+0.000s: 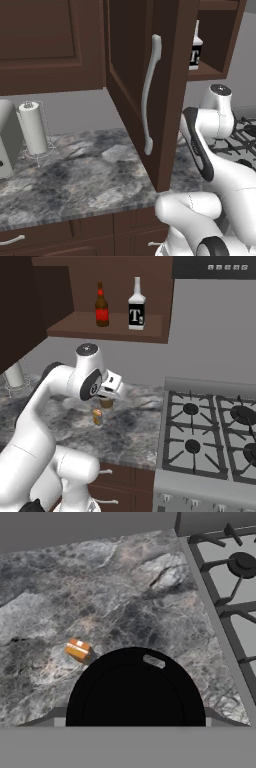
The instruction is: Sort all alcoholic drinks to one cabinet, and non-alcoholic drinks to the other.
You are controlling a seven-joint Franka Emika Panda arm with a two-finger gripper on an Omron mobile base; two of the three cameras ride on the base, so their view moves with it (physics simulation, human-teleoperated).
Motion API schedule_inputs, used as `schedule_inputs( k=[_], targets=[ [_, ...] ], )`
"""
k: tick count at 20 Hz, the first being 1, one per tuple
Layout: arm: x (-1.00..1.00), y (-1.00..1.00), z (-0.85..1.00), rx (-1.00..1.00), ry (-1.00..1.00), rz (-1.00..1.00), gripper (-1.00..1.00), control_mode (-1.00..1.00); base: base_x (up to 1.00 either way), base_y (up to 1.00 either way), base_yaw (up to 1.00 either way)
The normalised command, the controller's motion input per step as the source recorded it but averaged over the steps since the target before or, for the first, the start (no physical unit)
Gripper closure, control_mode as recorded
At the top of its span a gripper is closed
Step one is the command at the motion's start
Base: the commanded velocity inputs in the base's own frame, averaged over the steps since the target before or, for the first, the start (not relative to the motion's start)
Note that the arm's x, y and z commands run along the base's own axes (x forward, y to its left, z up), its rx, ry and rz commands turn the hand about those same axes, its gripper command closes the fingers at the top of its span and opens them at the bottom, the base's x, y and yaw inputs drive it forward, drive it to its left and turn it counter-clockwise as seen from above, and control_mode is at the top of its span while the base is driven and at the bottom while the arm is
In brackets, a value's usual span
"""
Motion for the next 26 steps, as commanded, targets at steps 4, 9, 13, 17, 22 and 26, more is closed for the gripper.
schedule_inputs(
  k=[4, 9, 13, 17, 22, 26],
  targets=[
    [-0.34, 0.00, 0.36, 0.00, 0.00, 0.02, 1.00, -1.00, 0.00, 0.00, 0.00],
    [-0.30, 0.00, 0.28, 0.00, -0.01, 0.04, 1.00, -1.00, 0.00, 0.00, 0.00],
    [-0.27, 0.00, 0.23, 0.00, -0.07, 0.05, 1.00, -1.00, 0.00, 0.00, 0.00],
    [-0.28, 0.00, 0.26, -0.01, -0.05, 0.04, 1.00, -1.00, 0.00, 0.00, 0.00],
    [-0.23, 0.02, 0.27, -0.03, -0.04, 0.03, 1.00, -1.00, 0.00, 0.00, 0.00],
    [-0.18, 0.01, 0.30, -0.03, -0.04, 0.04, 1.00, -1.00, 0.00, 0.00, 0.00]
  ],
)
